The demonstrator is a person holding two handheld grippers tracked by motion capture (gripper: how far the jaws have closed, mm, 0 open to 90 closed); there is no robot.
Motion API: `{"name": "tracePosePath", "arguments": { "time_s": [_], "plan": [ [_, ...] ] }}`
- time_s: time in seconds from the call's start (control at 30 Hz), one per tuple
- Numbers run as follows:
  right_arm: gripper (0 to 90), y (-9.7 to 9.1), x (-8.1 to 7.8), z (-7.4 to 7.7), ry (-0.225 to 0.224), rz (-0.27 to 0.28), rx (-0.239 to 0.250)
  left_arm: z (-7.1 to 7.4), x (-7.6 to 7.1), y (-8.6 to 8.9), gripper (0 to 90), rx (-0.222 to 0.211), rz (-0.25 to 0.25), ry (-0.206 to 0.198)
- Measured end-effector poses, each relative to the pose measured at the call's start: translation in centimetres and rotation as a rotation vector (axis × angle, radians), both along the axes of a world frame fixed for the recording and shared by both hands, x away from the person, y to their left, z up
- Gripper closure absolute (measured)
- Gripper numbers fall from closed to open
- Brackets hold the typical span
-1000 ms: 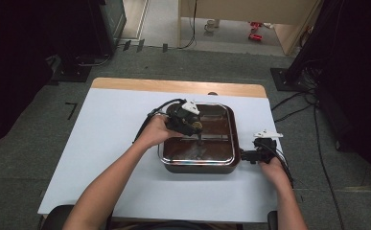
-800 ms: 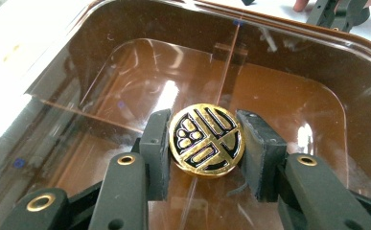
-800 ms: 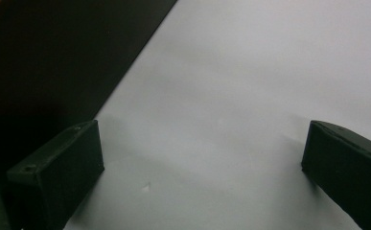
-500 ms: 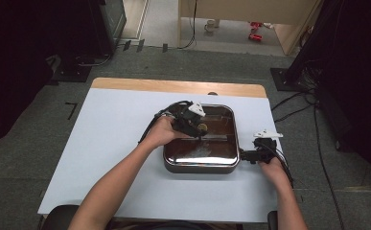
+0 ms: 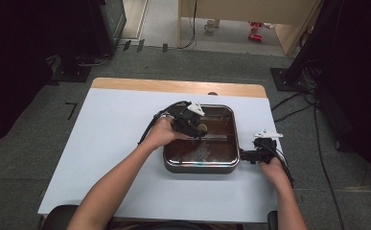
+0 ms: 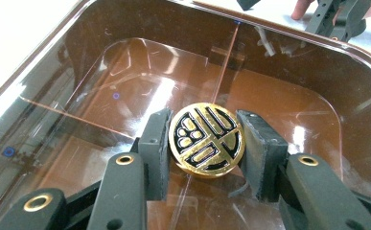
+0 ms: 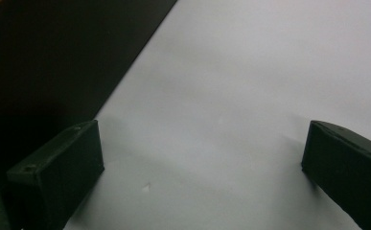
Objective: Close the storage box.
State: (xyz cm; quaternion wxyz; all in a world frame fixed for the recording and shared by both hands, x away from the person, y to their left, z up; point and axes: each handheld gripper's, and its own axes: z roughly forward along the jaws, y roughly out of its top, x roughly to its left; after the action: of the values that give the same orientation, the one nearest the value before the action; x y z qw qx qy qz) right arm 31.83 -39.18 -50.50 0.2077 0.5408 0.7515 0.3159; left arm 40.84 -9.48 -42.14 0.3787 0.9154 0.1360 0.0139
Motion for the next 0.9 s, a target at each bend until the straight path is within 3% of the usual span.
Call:
{"name": "tracePosePath", "arguments": {
  "time_s": [0.27, 0.43, 0.7, 0.77, 0.83, 0.9],
  "plan": [
    [0.0, 0.0, 0.0, 0.0, 0.001, 0.000, -0.001, 0.9, 0.0, 0.7, 41.2, -0.017, 0.037, 0.025],
    [0.0, 0.0, 0.0, 0.0, 0.000, 0.000, -0.001, 1.7, -0.1, 1.5, 36.8, -0.024, 0.064, 0.046],
    [0.0, 0.0, 0.0, 0.0, 0.000, 0.000, -0.001, 3.0, -0.9, 3.7, 35.0, -0.057, 0.118, 0.021],
    [0.0, 0.0, 0.0, 0.0, -0.001, -0.001, 0.000, 3.2, -1.5, 4.6, 33.9, -0.050, 0.145, -0.022],
    [0.0, 0.0, 0.0, 0.0, 0.000, -0.001, -0.001, 3.1, -2.0, 5.3, 32.5, -0.055, 0.152, -0.035],
    [0.0, 0.0, 0.0, 0.0, -0.002, -0.001, -0.001, 2.9, -2.2, 6.1, 31.4, -0.069, 0.167, -0.023]
  ]
}}
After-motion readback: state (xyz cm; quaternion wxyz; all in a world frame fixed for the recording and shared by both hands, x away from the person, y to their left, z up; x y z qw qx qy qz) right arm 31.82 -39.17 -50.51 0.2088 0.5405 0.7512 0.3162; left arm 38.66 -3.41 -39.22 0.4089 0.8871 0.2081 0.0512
